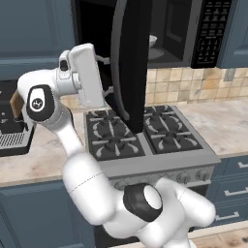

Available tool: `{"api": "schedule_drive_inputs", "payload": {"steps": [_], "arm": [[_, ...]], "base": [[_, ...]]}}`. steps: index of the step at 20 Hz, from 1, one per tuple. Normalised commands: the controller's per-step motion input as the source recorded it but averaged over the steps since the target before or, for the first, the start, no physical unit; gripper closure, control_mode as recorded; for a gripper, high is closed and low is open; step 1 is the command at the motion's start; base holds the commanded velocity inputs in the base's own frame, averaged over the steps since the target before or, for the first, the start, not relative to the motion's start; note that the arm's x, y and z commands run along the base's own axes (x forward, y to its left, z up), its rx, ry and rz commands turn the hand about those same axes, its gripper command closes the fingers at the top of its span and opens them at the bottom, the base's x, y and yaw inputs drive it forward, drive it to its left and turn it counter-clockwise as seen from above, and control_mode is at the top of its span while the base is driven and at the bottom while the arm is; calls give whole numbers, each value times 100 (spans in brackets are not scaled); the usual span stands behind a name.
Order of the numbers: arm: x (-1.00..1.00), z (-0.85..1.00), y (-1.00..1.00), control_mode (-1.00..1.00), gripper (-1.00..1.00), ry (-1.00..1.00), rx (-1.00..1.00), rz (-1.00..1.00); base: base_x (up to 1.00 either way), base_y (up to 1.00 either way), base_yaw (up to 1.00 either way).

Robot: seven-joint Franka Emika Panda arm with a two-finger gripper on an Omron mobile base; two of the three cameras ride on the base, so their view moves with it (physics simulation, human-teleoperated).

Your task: Place the bowl containing the bell pepper and potato in the microwave. Close the microwave door and press the start button to microwave the meal.

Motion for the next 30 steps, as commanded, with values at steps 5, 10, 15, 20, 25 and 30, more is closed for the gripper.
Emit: {"api": "schedule_drive_inputs", "payload": {"steps": [5,10,15,20,25,30], "arm": [[0,1,-80,-100,-100,-3,0,-10],[0,0,-82,-100,-100,-3,0,-8],[0,4,-71,-100,-100,-1,0,-1],[5,11,-48,-100,-100,0,1,7],[12,4,-36,-100,-100,-1,7,26],[29,0,-39,-100,-100,0,12,45]], "base": [[0,0,0],[0,0,0],[0,0,0],[0,0,0],[0,0,0],[0,0,0]]}}
